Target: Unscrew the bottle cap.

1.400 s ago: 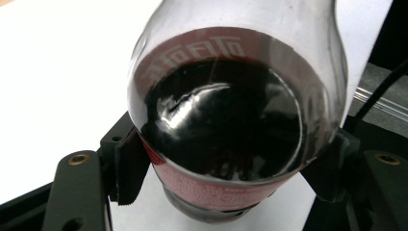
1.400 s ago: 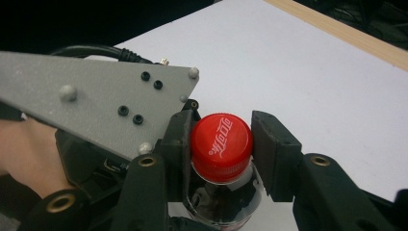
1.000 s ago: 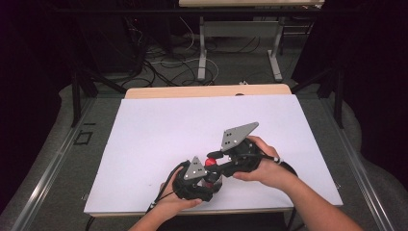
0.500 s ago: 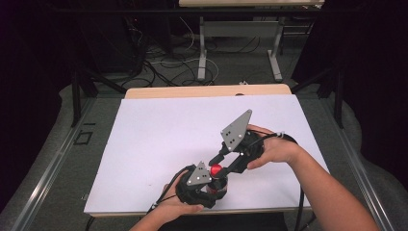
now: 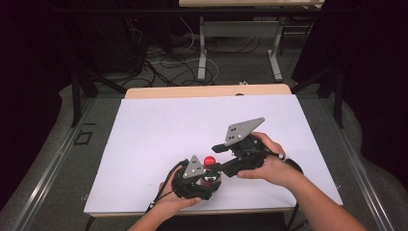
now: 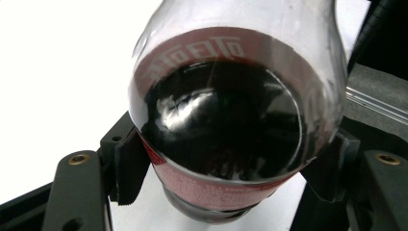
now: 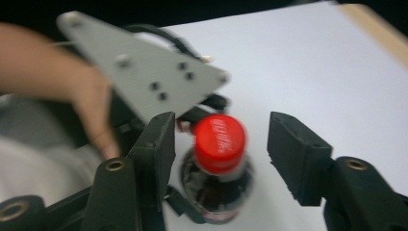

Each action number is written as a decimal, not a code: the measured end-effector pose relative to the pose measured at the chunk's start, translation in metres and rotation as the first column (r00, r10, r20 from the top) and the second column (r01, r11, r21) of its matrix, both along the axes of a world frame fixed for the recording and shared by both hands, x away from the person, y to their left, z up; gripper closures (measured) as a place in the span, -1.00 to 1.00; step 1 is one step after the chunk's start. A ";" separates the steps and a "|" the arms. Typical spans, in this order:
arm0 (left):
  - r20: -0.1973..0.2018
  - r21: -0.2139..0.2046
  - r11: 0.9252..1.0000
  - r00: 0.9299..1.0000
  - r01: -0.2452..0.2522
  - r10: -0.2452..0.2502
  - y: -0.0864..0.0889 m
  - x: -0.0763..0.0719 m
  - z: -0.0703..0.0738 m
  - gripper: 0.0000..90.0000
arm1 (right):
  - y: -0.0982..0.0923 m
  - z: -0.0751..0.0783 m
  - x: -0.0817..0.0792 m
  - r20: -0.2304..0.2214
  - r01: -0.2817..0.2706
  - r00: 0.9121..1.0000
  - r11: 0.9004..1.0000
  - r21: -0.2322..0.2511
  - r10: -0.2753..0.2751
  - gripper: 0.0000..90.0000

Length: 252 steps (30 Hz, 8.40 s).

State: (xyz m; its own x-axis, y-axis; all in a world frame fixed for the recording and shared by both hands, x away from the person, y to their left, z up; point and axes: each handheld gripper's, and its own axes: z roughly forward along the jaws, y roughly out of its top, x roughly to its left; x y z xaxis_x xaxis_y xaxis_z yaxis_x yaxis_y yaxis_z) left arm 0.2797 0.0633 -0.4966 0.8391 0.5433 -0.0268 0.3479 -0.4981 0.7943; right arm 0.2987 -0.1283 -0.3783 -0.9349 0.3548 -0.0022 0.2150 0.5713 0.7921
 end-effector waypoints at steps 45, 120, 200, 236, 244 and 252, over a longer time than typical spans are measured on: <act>-0.004 -0.010 0.996 0.996 0.090 -0.090 -0.003 -0.004 0.001 -0.35 | 0.003 -0.005 0.041 -0.104 -0.474 0.878 0.879 -0.047 0.467 0.15; 0.018 -0.002 1.000 1.000 -0.001 0.001 -0.003 -0.003 0.002 -0.35 | 0.016 -0.009 -0.021 -0.053 0.262 0.964 0.965 0.007 -0.261 0.28; 0.009 -0.011 0.995 0.995 0.101 -0.101 -0.004 -0.007 0.006 -0.35 | 0.004 0.000 0.040 -0.039 -0.514 0.858 0.855 -0.073 0.513 0.35; 0.019 -0.001 1.000 1.000 -0.021 0.021 -0.001 -0.002 0.003 -0.35 | 0.024 -0.004 -0.017 -0.041 0.258 0.965 0.966 -0.010 -0.258 0.34; 0.002 -0.019 1.000 1.000 0.019 -0.019 -0.001 -0.003 0.002 -0.35 | 0.014 0.000 0.008 -0.073 -0.052 0.996 0.998 -0.038 0.049 0.36; 0.004 -0.023 0.996 0.997 0.083 -0.083 -0.005 -0.008 0.004 -0.35 | 0.003 0.001 0.033 -0.031 -0.443 0.896 0.896 -0.040 0.442 0.36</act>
State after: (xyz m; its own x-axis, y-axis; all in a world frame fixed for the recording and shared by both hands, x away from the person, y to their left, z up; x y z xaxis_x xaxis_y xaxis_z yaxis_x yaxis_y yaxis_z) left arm 0.2720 0.0586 -0.4924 0.8815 0.4708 -0.0361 0.3037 -0.5069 0.8067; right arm 0.3322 -0.1255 -0.3773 -0.9953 -0.0958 0.0128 -0.0524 0.6463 0.7613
